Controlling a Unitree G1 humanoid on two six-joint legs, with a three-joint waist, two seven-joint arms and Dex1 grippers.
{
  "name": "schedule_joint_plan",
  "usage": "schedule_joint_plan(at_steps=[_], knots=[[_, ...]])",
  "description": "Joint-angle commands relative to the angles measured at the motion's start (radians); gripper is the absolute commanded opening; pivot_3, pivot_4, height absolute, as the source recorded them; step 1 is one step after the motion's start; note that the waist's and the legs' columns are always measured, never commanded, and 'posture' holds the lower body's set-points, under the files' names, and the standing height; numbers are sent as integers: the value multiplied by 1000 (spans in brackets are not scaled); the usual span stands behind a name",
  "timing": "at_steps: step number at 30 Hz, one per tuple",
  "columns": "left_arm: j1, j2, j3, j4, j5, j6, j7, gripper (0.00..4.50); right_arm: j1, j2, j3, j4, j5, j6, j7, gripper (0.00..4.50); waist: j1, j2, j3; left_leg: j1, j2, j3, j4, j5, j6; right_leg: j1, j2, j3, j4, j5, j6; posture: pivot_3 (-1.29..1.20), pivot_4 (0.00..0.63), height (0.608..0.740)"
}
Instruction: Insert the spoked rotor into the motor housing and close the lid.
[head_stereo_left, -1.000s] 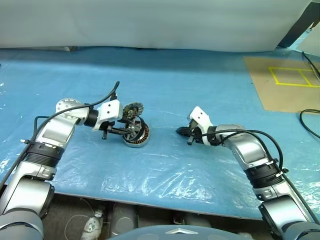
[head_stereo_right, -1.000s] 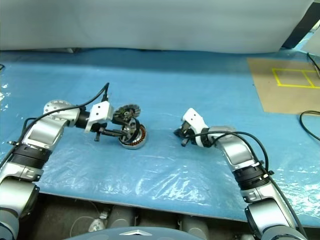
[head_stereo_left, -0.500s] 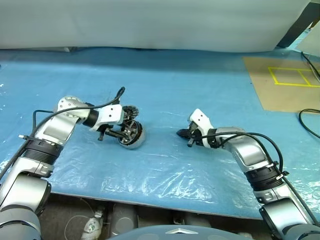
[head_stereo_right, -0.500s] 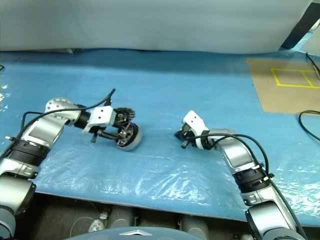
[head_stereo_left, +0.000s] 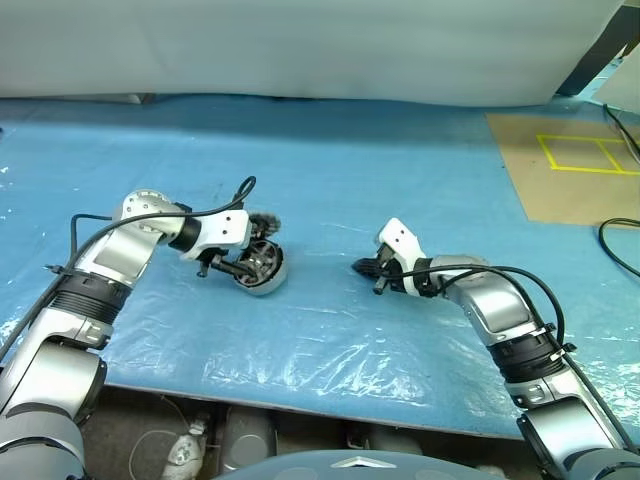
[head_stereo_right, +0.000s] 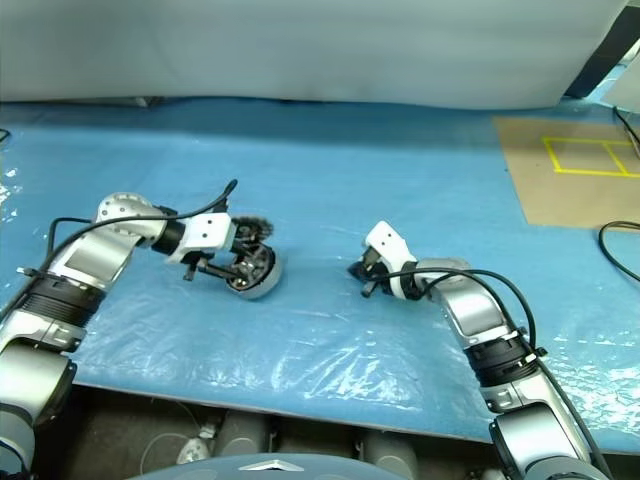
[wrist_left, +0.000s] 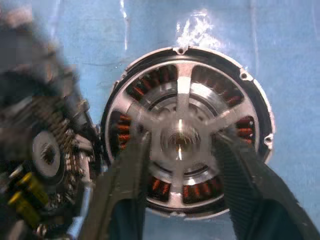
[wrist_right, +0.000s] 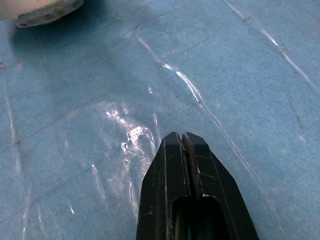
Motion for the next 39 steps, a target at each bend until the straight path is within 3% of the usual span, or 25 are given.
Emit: schedule_joint_plan(at_steps=[1,2,8,15,19,24,28,32,36,39], knots=[[-19,-18,26,-4,-2,10,50,3203,4,0,-16,-36,11,-6,-1,0,0,0,0,0,0,0,0,0,0,0,0,0,0,0,0,0,150,740],[-21,-10,24,-9,-5,3,34,3542,3,-1,-17,-36,12,-5,0,0,0,0,0,0,0,0,0,0,0,0,0,0,0,0,0,0,150,740],[-57,-9,73,3,-31,-10,67,3542,-14,10,-52,-64,63,14,16,0,1,0,0,-1,0,0,0,0,0,0,0,0,0,0,0,0,150,740],[-119,-30,305,27,-210,151,215,3542,-39,14,-112,-162,243,136,102,0,1,0,0,-2,-1,-1,0,0,0,-1,1,-1,0,0,0,0,150,740],[-137,20,491,58,-371,362,265,3542,-64,16,-69,-184,298,190,155,0,-6,0,0,-1,-2,-1,0,0,0,-1,1,-1,0,0,0,0,150,740],[-52,122,662,26,-537,580,254,3542,-110,23,-31,-123,271,155,175,0,-8,0,0,-2,-2,-1,0,0,0,-2,1,-1,-1,0,0,0,150,740],[124,197,772,-70,-662,757,221,3542,-145,47,-56,-115,336,200,203,0,-9,0,0,-3,-1,-1,-1,0,0,-2,0,-1,-2,0,0,0,150,740],[496,243,845,-255,-678,775,156,3542,-147,73,-10,-90,361,253,219,0,-21,0,0,-3,2,-1,-2,0,0,-2,0,-1,-3,0,0,0,150,740],[787,209,818,-450,-637,701,162,3542,-142,80,24,-22,345,267,238,0,-17,-3,1,-4,2,-1,-3,0,0,-2,1,-3,-4,0,-1,0,150,740],[819,148,777,-545,-666,708,239,3542,-157,105,46,31,330,255,236,0,-2,-2,2,-1,2,0,-2,0,0,1,-1,-2,-5,-3,-5,0,150,740]])
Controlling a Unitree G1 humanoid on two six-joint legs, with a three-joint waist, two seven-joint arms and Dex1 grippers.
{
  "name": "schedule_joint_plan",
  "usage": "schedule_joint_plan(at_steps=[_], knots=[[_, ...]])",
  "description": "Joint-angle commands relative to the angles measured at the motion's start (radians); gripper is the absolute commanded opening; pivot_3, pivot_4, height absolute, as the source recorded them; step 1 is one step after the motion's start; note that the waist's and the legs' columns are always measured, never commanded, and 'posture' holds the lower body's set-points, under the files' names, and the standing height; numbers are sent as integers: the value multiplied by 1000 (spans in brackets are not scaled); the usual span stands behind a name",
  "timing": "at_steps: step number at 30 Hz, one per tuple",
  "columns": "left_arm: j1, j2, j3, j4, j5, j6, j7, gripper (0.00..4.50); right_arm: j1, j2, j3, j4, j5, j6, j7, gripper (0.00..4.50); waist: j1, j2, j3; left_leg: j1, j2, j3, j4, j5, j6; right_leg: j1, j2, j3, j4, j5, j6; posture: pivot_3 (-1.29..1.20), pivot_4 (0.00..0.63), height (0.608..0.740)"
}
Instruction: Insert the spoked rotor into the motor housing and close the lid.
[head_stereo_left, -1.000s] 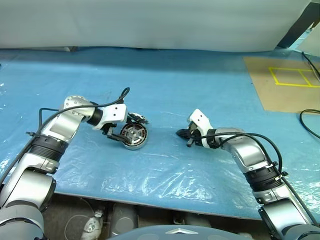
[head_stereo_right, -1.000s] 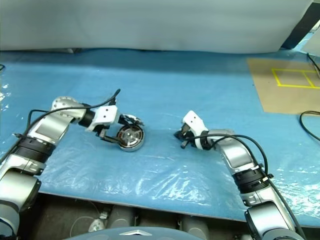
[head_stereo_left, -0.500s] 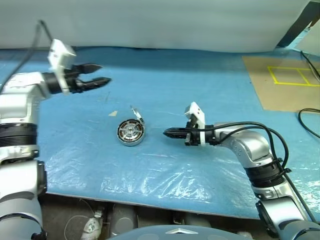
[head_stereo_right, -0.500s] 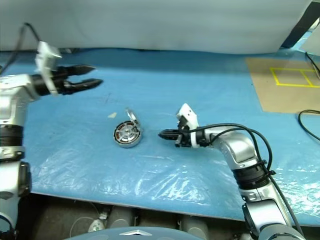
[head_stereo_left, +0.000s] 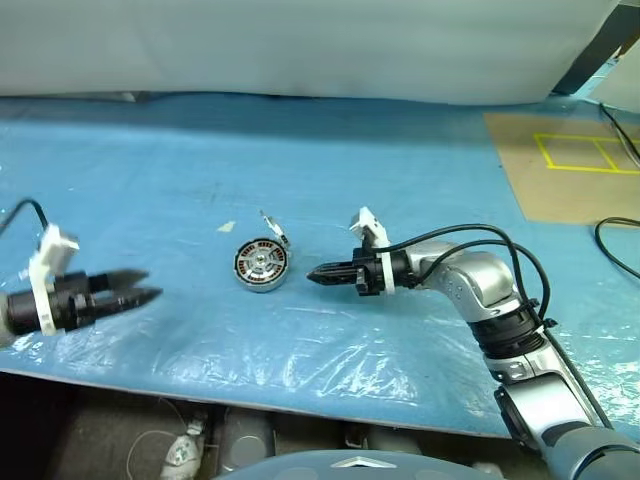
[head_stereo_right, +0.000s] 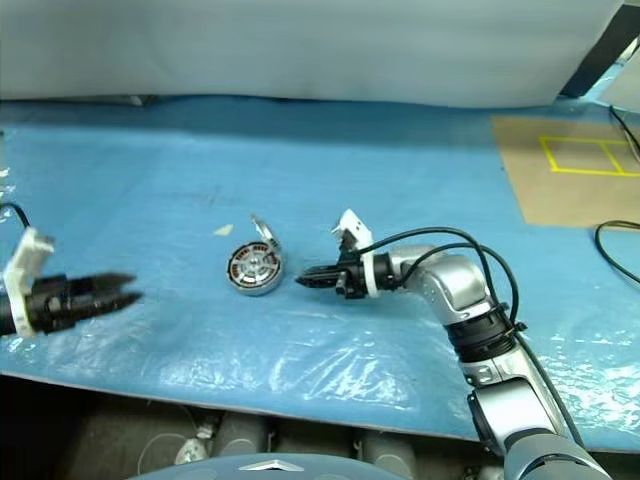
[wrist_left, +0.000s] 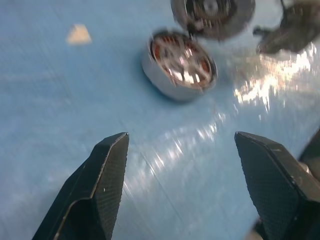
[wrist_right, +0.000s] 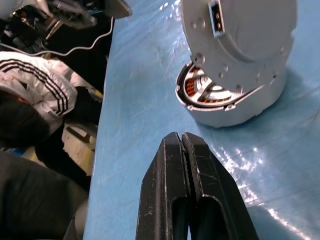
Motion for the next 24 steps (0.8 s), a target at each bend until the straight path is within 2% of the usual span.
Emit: schedule_joint_plan(at_steps=[1,3,7,16,24], knots=[[-50,-87,-31,-130,-70,20,115,3542,-32,51,26,43,-5,-14,-1,0,9,1,0,1,0,0,0,0,0,1,0,0,-1,0,0,0,150,740],[-119,-171,-68,-167,-117,62,208,3542,-60,112,46,93,-22,-22,-30,0,10,2,1,5,0,2,0,1,1,5,-1,1,-1,0,0,0,150,740],[-174,-225,-129,-173,-125,74,278,3542,-93,198,64,203,-79,-61,-90,0,1,1,1,8,0,2,2,1,1,4,0,3,4,0,-1,0,150,740],[-242,-219,-202,-117,-104,36,296,3542,-89,256,10,254,-109,-110,-160,0,-16,1,1,2,-1,1,0,1,0,0,1,1,2,3,3,0,150,740],[-300,-252,-230,-73,-105,32,334,3542,-106,295,-41,245,-93,-96,-182,0,-20,1,1,3,0,1,2,1,0,0,2,2,3,3,3,0,150,740]])
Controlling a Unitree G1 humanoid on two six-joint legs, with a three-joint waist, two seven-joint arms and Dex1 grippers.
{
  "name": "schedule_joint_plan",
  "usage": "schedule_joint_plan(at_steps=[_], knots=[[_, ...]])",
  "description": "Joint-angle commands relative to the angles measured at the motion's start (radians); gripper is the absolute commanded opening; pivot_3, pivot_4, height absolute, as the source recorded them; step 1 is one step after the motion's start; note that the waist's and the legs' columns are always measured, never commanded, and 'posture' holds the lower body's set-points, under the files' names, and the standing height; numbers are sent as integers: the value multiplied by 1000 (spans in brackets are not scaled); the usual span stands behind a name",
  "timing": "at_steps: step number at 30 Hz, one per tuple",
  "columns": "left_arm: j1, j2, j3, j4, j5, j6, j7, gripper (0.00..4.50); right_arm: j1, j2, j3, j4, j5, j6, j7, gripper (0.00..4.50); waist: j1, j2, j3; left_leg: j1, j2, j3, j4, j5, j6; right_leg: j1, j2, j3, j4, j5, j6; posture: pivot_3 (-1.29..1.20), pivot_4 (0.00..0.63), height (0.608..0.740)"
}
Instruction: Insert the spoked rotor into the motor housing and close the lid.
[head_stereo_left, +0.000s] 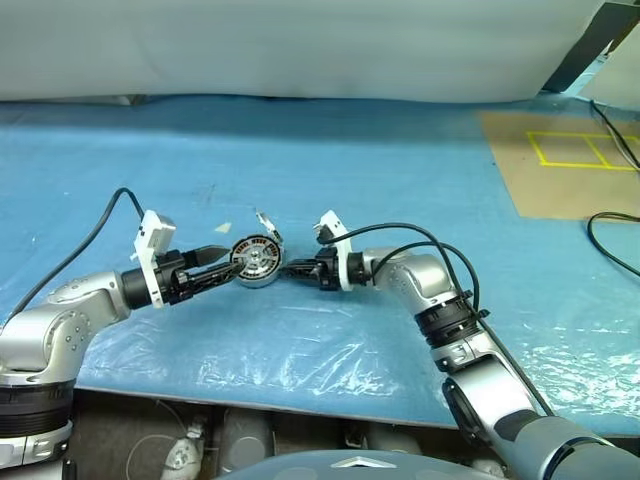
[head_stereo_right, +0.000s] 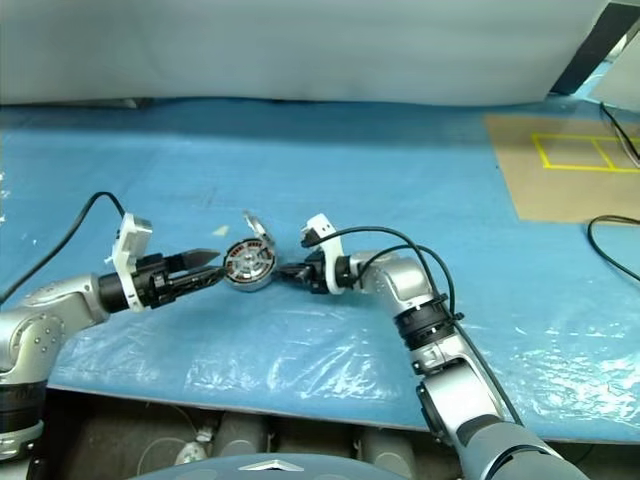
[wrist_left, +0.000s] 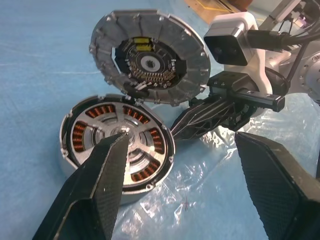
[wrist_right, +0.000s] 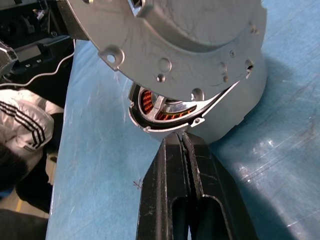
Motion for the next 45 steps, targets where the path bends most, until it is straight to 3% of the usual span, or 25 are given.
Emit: schedule_joint_plan(at_steps=[1,6,10,20,32,39,45], knots=[[-8,4,-11,-7,-1,-18,4,3542,-26,12,-21,-46,38,10,24,0,0,0,0,0,0,0,0,0,0,0,0,0,0,0,0,0,150,740],[-7,15,-20,5,7,-34,0,3542,-32,-19,-63,-128,143,96,113,0,2,0,0,-1,0,0,0,0,0,0,0,0,0,0,0,0,150,740],[-13,16,-16,29,19,-52,2,3542,-47,-9,-35,-95,121,80,105,0,2,0,0,0,0,0,0,0,0,0,0,0,0,0,0,0,150,740],[-19,9,-25,22,14,-51,22,3542,-126,164,-33,185,-39,-129,-76,0,1,0,0,-1,0,0,0,0,0,-1,-1,0,1,-2,-3,0,150,740],[-33,3,-61,52,41,-86,20,3542,-153,118,-102,295,-117,-268,-192,0,4,0,0,2,0,0,1,0,0,3,-2,0,1,-2,-4,0,150,740],[-62,-3,-86,91,61,-110,9,3542,-79,5,59,103,-173,-287,-3,0,2,0,0,2,0,0,0,0,0,3,-2,0,0,0,1,0,150,740],[-77,-4,-94,111,68,-125,5,3542,-115,49,-12,97,-121,-252,-17,0,-8,0,0,1,-1,0,-1,0,-1,1,2,0,0,0,0,0,150,740]])
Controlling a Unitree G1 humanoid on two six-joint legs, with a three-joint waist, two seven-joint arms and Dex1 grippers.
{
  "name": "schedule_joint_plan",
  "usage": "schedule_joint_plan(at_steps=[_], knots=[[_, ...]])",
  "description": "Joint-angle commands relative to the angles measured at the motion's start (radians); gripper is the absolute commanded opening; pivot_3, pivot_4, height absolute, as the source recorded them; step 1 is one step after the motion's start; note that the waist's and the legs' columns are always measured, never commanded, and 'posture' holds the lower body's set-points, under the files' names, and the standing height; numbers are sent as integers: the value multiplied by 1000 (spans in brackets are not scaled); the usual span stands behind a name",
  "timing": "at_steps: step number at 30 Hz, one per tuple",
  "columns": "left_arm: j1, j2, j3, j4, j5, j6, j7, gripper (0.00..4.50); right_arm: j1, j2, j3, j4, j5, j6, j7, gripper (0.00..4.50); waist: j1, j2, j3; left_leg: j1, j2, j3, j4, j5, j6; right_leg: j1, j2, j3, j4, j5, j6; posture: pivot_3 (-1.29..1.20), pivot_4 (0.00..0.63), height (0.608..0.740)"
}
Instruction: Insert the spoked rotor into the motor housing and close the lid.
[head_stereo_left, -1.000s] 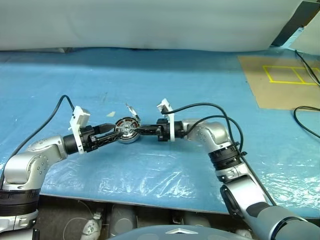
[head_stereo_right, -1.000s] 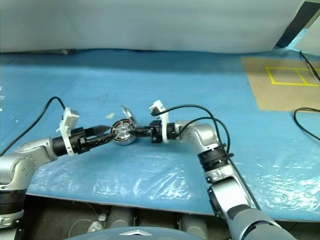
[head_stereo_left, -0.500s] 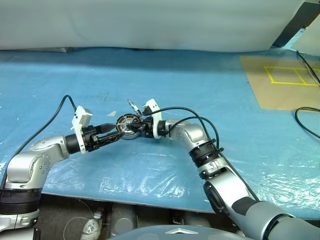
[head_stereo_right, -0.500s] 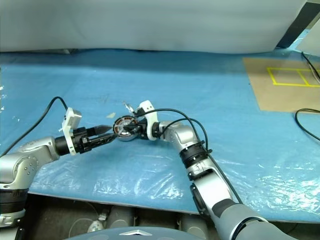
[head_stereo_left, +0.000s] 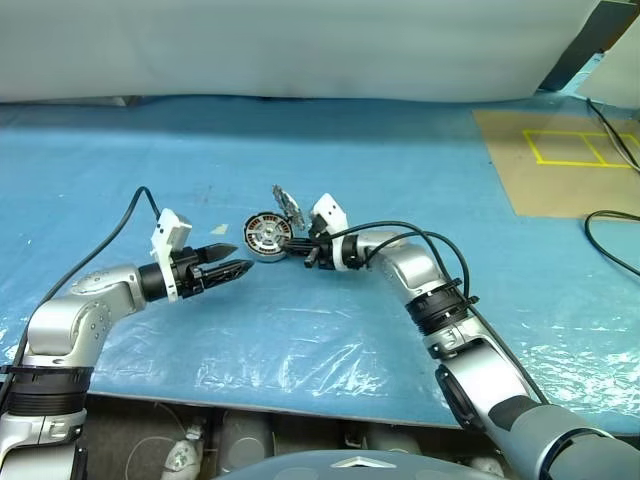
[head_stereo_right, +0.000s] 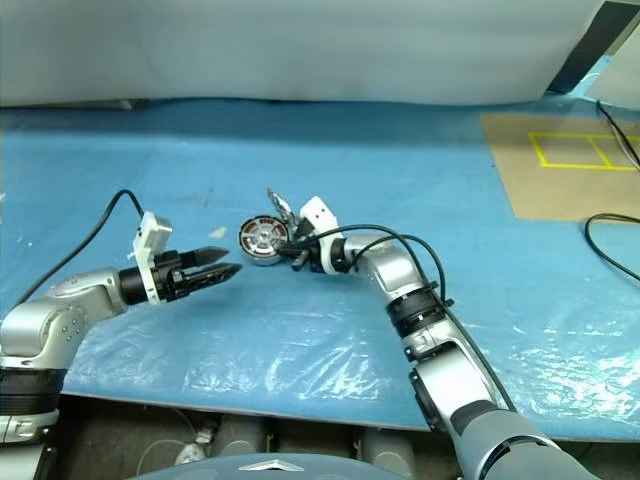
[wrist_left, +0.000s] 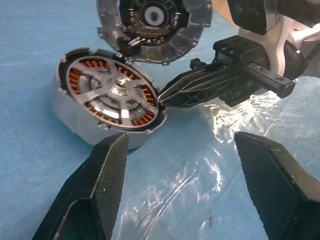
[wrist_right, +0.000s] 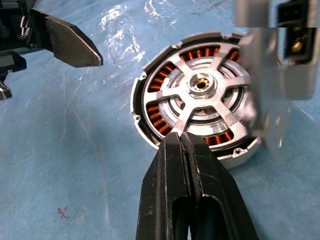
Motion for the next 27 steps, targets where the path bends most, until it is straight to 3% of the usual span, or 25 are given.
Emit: schedule_joint_plan(at_steps=[1,6,15,20,27], knots=[[-9,0,9,0,8,-29,-8,3542,-42,42,-63,-41,69,49,-1,0,-1,0,0,0,0,0,0,0,0,0,0,0,0,0,0,0,150,740],[-9,-7,8,15,33,-68,5,3542,-80,53,-157,-115,199,190,44,0,-3,0,0,-1,1,0,0,0,0,0,-1,0,0,0,0,0,150,740],[-76,-47,26,61,45,-104,38,3542,43,-211,-142,-341,282,251,263,0,20,0,0,-2,0,-1,1,0,0,1,-1,0,-1,0,1,0,150,740],[-77,-75,28,71,64,-140,70,3542,-17,-173,-299,-173,242,168,36,0,5,0,0,0,0,0,1,0,0,1,-1,0,0,0,0,0,150,740],[-95,-107,45,90,66,-162,106,3542,-86,-35,-273,6,108,7,-176,0,6,0,0,-2,0,1,1,0,0,-2,0,1,1,0,0,0,150,740]])
